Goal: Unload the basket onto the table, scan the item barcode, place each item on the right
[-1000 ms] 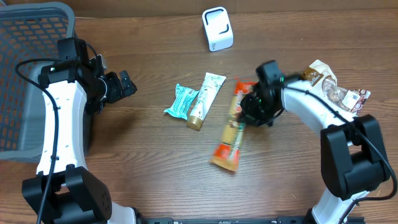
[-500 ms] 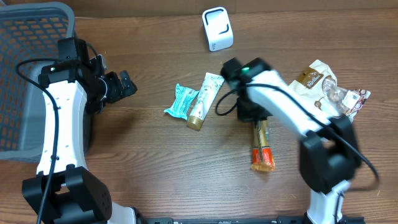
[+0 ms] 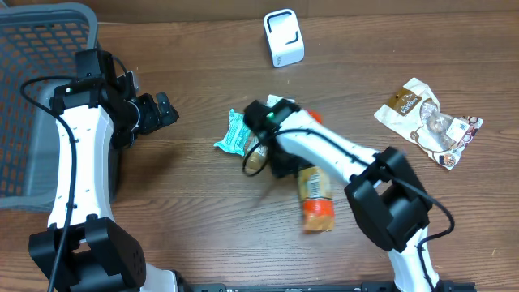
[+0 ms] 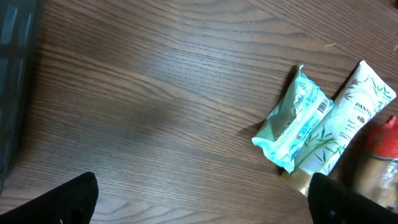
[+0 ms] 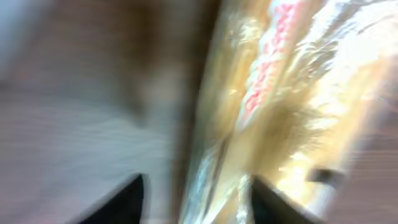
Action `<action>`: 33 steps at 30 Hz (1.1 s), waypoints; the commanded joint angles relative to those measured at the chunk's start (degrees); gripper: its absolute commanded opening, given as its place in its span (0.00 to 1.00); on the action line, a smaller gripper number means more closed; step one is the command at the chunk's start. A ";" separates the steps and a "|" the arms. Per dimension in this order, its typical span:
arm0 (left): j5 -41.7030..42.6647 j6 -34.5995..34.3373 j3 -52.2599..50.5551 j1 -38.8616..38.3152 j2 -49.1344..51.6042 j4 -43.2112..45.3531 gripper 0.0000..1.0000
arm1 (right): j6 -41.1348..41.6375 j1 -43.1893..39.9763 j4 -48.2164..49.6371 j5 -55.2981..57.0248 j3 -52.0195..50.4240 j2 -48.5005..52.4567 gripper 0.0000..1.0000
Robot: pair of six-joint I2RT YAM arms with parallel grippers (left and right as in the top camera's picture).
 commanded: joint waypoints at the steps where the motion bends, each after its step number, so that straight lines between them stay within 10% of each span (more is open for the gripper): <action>1: -0.11 1.07 0.87 -0.37 0.31 0.17 1.00 | -8.26 1.81 0.87 -11.78 1.68 0.57 0.68; 17: -0.11 1.07 0.85 -0.37 0.31 0.20 1.00 | -16.15 -15.28 -8.46 -18.05 12.61 -3.34 0.89; 33: -0.11 1.07 0.87 -0.39 0.31 0.17 1.00 | -36.52 -33.14 3.04 -47.19 -15.74 -3.34 0.89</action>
